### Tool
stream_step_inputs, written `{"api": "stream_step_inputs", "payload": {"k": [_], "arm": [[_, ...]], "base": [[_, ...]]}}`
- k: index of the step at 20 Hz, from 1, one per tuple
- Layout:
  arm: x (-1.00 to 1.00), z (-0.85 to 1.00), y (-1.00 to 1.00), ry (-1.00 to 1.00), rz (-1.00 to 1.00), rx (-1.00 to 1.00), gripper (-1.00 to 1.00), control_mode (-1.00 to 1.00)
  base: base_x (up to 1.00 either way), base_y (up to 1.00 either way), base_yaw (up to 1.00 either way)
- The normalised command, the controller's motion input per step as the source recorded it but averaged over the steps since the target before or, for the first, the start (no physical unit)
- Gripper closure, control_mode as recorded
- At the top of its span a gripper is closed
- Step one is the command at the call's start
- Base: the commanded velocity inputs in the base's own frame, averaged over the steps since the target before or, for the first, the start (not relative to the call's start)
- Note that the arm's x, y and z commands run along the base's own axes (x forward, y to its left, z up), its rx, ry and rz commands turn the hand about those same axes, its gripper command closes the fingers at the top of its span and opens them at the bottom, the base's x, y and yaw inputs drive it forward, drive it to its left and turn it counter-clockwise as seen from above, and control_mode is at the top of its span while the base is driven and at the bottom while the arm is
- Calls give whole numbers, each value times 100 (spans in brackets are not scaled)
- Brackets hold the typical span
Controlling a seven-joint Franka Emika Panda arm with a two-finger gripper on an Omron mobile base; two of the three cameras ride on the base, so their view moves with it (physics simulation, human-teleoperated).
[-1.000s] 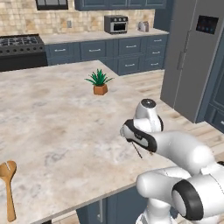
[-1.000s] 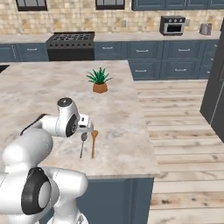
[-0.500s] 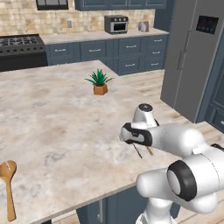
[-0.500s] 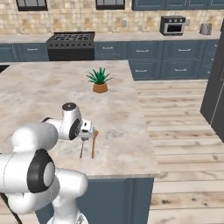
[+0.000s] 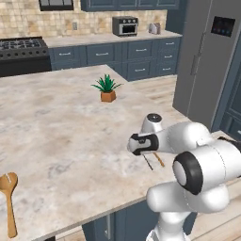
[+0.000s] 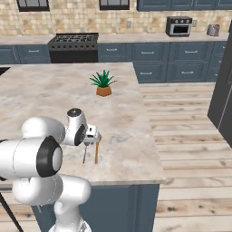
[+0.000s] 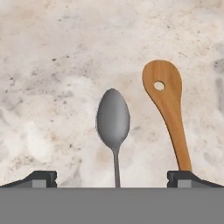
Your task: Pick up the metallic utensils from the counter and place them in the open drawer. Make sure not to pick up any wooden utensils.
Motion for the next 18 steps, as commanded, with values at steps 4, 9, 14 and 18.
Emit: {"api": "stream_step_inputs", "payload": {"k": [4,9,14,18], "arm": [[30,-18,0,0,0,0,-100,-100],[8,-25,0,0,0,0,-100,-100],[0,-12,0,0,0,0,-100,-100],[10,0,3,-1,0,1,-100,-100]], "base": [[0,0,0],[0,0,0],[0,0,0],[0,0,0]]}}
